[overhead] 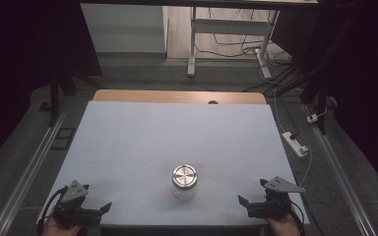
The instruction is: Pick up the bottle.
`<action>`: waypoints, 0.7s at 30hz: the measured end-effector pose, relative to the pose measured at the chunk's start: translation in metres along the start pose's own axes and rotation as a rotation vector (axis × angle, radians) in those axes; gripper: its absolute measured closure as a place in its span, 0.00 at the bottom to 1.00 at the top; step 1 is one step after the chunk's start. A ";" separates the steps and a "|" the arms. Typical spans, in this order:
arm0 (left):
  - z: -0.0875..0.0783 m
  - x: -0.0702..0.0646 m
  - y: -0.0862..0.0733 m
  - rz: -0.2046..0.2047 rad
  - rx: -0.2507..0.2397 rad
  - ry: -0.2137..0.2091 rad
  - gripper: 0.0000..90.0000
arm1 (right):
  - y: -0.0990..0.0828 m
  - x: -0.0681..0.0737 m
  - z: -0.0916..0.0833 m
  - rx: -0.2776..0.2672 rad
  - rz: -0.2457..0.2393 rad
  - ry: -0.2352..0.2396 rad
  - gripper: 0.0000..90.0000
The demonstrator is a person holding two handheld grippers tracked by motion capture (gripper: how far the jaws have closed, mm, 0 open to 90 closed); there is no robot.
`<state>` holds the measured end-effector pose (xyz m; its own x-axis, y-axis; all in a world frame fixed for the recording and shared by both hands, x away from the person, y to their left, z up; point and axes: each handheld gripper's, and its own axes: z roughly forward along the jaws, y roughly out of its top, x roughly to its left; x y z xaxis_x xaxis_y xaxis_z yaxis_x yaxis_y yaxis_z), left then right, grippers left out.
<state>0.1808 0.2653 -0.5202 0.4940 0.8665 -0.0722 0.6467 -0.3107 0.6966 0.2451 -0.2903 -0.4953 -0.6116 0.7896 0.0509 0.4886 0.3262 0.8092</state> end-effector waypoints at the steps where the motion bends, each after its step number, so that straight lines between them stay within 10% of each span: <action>1: 0.000 0.000 0.000 0.000 0.000 0.000 0.02 | 0.000 0.000 0.000 0.002 -0.001 0.007 0.00; 21: -0.001 0.002 -0.001 -0.004 -0.012 -0.038 0.03 | 0.002 -0.001 0.005 0.039 -0.004 0.042 0.00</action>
<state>0.1809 0.2674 -0.5205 0.5133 0.8521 -0.1025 0.6419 -0.3019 0.7048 0.2497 -0.2885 -0.4966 -0.6388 0.7659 0.0727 0.5094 0.3503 0.7860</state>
